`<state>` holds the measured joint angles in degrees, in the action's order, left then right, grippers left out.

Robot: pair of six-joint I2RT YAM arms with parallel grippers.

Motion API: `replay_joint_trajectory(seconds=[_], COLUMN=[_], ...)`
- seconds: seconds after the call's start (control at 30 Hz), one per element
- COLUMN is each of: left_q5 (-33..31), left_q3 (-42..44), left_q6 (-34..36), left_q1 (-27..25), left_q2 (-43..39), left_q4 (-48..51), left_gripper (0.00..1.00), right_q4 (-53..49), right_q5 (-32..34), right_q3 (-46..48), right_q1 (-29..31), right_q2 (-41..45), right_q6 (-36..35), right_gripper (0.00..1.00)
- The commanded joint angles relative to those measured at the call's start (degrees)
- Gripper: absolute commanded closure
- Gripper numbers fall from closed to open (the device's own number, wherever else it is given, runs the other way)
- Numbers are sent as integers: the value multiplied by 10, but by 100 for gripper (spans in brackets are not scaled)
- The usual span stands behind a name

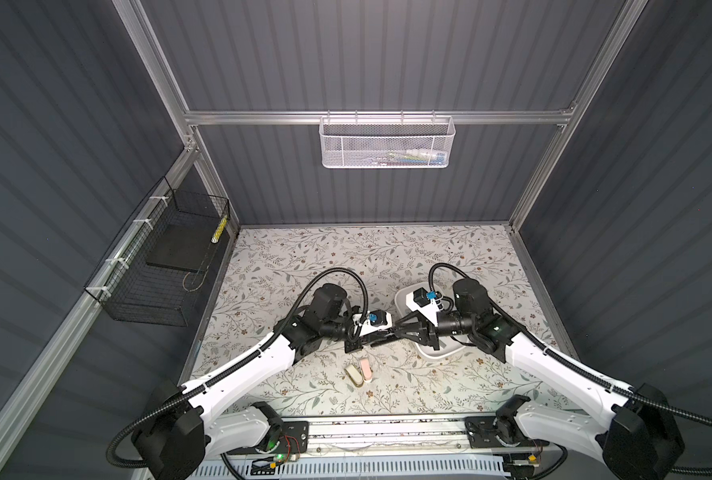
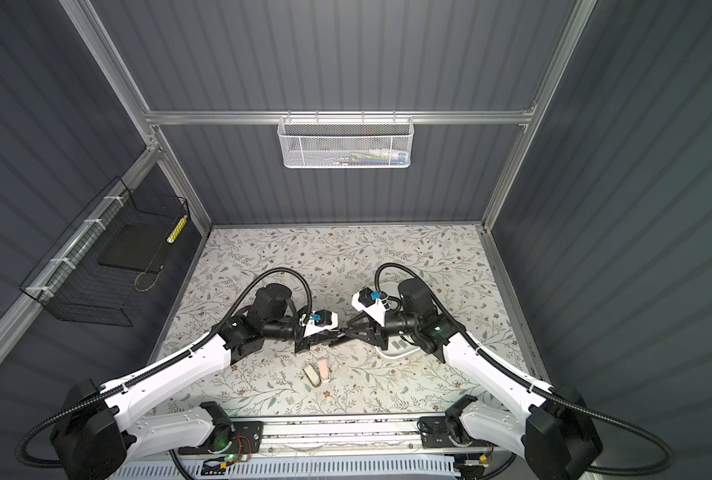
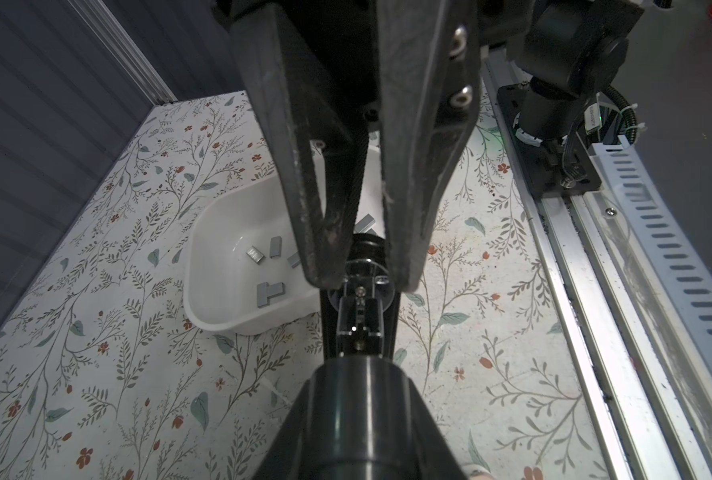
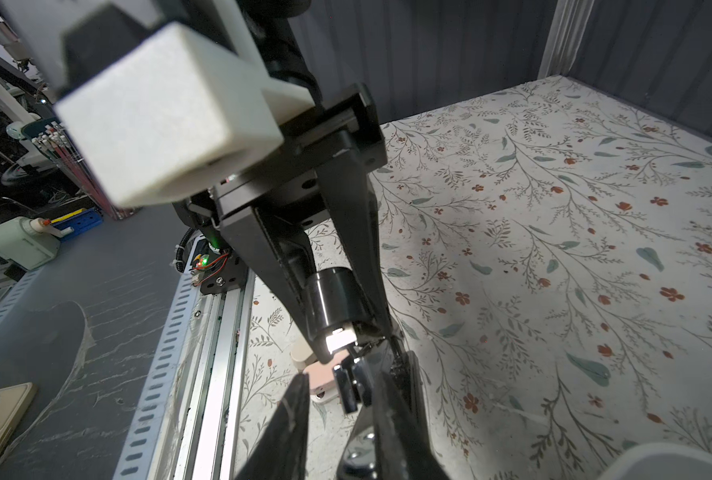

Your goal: Load the staples into the stapler

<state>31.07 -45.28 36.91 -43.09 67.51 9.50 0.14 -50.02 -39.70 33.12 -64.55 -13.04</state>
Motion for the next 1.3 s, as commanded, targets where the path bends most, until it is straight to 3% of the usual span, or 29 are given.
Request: replay_joint_trajectory(seconds=[0.0,0.2,0.63,0.83,1.27], left_q5=[28,35,13,79,86], left_q3=[-31,-51,-45,-22,-32], left_q6=[7,3,-36,-96,-114], left_q1=[-2,-2,7,51,57], left_q2=[-3,16,1,-16,-20], left_q4=[-8,17,1,-65,-59], left_gripper=[100,100,100,100,100], right_q4=[-19,-51,-102,-119,-155], right_q5=[-4,-4,22,27,80], right_q3=[-17,-39,-60,-65,-72], right_q1=[7,19,34,35,55], right_q2=[-15,-43,-66,-79,-104], right_q6=[-20,-38,-75,-90,-138], right_gripper=[71,76,75,76,74])
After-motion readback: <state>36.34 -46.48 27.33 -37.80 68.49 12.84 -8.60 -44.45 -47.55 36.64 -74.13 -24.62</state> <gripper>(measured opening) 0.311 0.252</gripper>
